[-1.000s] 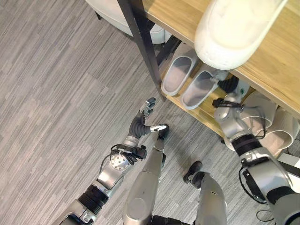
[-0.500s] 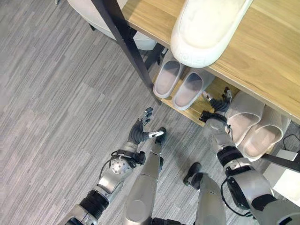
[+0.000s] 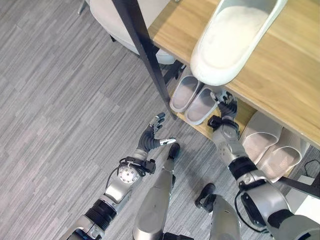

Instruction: Arrange the slippers neatly on the shoe rack.

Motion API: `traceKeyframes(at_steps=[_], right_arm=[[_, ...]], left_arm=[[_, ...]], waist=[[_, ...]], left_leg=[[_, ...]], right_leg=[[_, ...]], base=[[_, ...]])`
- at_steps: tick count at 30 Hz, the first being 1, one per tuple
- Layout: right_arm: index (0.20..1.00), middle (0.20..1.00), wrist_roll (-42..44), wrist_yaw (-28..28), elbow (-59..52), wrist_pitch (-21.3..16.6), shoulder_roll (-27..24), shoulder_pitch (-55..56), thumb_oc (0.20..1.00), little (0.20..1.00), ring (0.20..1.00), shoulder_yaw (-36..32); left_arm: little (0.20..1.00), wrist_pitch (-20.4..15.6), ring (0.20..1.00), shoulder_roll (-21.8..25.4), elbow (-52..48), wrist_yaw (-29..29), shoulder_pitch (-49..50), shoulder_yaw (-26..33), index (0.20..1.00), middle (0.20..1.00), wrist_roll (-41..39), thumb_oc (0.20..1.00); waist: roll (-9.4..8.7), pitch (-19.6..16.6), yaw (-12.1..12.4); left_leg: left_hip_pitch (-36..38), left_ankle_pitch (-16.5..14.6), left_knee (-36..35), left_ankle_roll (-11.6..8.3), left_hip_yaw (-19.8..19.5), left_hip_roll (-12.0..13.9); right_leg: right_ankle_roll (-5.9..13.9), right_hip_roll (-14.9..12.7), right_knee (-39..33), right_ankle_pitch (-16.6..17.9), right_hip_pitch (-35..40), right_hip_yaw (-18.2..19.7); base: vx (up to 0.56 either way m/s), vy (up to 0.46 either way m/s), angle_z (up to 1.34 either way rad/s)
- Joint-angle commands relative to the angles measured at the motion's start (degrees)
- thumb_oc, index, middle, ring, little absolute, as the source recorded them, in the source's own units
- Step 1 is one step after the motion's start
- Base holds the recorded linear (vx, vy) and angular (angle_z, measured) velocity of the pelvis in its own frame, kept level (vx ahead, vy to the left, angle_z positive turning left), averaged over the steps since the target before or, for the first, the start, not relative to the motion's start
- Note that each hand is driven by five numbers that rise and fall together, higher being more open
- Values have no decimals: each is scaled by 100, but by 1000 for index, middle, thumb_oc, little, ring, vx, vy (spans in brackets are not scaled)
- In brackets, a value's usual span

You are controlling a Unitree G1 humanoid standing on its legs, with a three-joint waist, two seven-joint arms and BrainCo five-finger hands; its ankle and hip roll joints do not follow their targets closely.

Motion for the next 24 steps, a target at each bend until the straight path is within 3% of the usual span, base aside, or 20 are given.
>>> traceKeyframes(at_steps=[1,6,10,12,16,20,24], right_arm=[[1000,1000,-568,200,-411,-9,-74,393,1000,1000,1000,30],[1000,1000,-981,612,-1126,278,-252,1457,1000,1000,1000,145],[1000,1000,-909,1690,-2456,425,-892,2755,1000,1000,1000,160],[1000,1000,-988,2475,-3383,466,-1173,3974,1000,1000,1000,-27],[1000,1000,-1088,2856,-3523,552,-1237,4583,1000,1000,1000,-78],[1000,1000,-988,3475,-3131,844,-1448,5019,1000,1000,1000,45],[1000,1000,-1379,3620,-2800,934,-1643,4946,1000,1000,1000,189]], left_arm=[[1000,-67,1000,56,-123,-180,23,45,1000,1000,-32,1000],[1000,74,1000,25,-60,-231,208,342,1000,1000,-72,1000],[1000,168,1000,77,-222,-419,580,781,1000,1000,-45,1000],[1000,279,1000,84,-375,-723,1092,997,1000,1000,44,1000],[1000,373,1000,104,-284,-956,1269,1063,1000,1000,160,1000],[1000,543,1000,496,-122,-1578,1427,929,1000,1000,812,1000],[1000,579,1000,780,-85,-1932,1249,610,1000,1000,1367,1000]], waist=[[-221,-222,-144],[-321,-630,-451],[-367,-982,-729],[-342,-1233,-995],[-316,-1394,-1161],[-268,-1552,-1410],[-240,-1619,-1526]], left_leg=[[657,-1045,-69,-125,194,285],[1245,-809,-670,-169,468,461],[1733,-622,-1150,-260,660,543],[1998,-640,-1254,-320,798,583],[2211,-718,-1254,-320,957,646],[2496,-833,-1254,-292,1298,744],[2631,-894,-1254,-288,1462,793]], right_leg=[[215,-90,-1512,902,548,259],[295,64,-2259,1260,1050,339],[347,157,-2719,1454,1405,359],[374,225,-3015,1538,1672,387],[382,263,-3181,1607,1793,540],[414,298,-3220,1652,1750,919],[420,327,-3220,1655,1736,1092]], base=[[42,-25,-34],[62,-22,-41],[69,-40,-27],[65,-58,-21],[42,-10,-12],[33,9,-50],[36,-8,-51]])
